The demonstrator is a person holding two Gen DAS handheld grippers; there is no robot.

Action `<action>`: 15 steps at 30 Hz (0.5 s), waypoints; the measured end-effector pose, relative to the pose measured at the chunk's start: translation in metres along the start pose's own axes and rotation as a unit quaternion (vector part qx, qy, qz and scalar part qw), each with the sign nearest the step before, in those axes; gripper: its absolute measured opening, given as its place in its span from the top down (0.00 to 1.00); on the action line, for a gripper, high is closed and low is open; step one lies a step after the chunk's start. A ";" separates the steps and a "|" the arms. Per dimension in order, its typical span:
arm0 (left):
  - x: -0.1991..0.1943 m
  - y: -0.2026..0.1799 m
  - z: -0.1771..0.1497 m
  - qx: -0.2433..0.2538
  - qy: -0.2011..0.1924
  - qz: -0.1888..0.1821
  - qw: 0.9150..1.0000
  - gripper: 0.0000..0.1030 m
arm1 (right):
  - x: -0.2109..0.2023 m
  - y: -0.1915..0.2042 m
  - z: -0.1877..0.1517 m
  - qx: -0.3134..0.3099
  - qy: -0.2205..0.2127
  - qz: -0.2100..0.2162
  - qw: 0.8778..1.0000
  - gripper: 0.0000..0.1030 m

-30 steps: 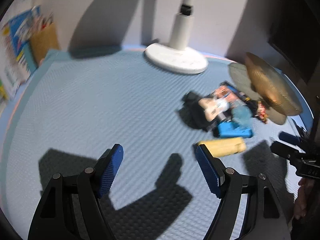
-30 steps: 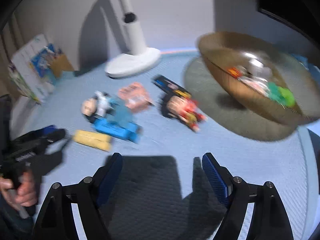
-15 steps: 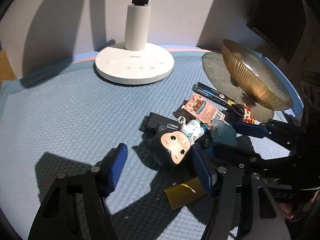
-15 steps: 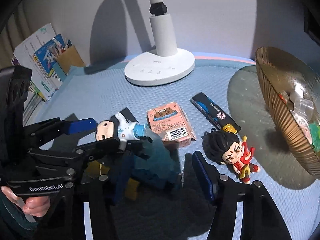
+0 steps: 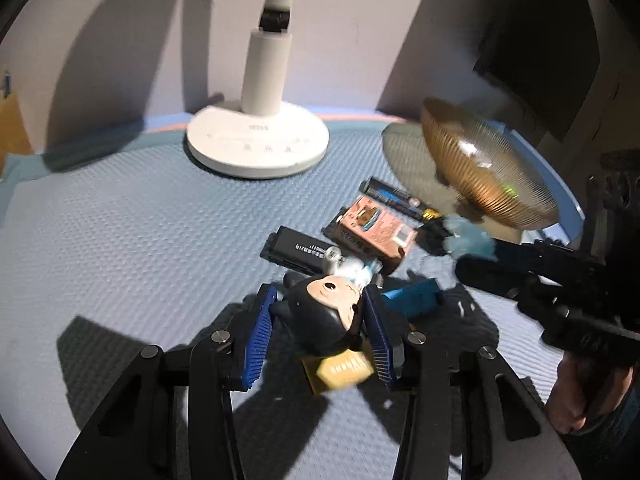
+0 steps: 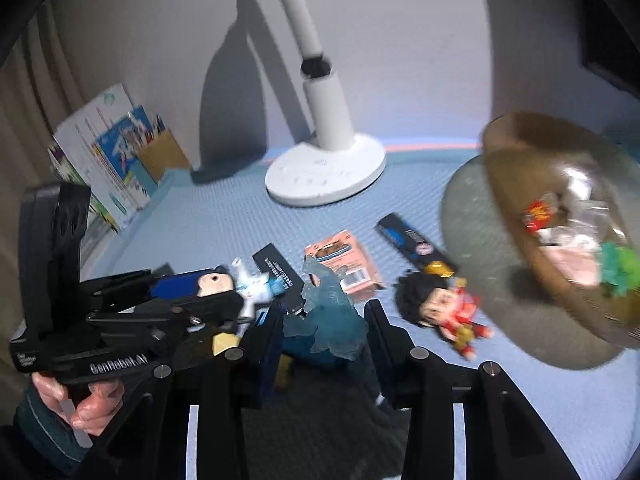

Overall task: Organize rigid objects
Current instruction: 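Grasp the black-and-white figure with the left tool while the right tool grasps the translucent blue figure, then carry both figures over the amber bowl and open both tools to drop them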

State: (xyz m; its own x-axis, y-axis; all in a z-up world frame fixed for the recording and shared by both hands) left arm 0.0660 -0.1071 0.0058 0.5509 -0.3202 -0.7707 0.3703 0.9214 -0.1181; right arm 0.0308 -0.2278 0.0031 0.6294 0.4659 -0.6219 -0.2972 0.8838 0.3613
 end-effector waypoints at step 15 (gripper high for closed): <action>-0.039 0.003 -0.089 -0.010 0.037 0.016 0.999 0.60 | -0.056 -0.047 -0.083 0.020 0.048 -0.054 0.997 0.62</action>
State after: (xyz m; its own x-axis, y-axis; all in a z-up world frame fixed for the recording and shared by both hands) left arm -0.0209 -0.0721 -0.0196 0.5048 -0.2744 -0.8185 0.3376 0.9354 -0.1053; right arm -0.0502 -0.2918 -0.0360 0.5832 0.3716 -0.7223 -0.2013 0.9276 0.3147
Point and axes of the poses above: each gripper's, at about its wrist camera, not at the fingertips, and x roughly the way its jaws point, y to its left, z to its top, the point moved 5 cm from there along x, roughly the way its jaws point, and after that the axes turned 9 degrees about z, right-handed, at the moved point
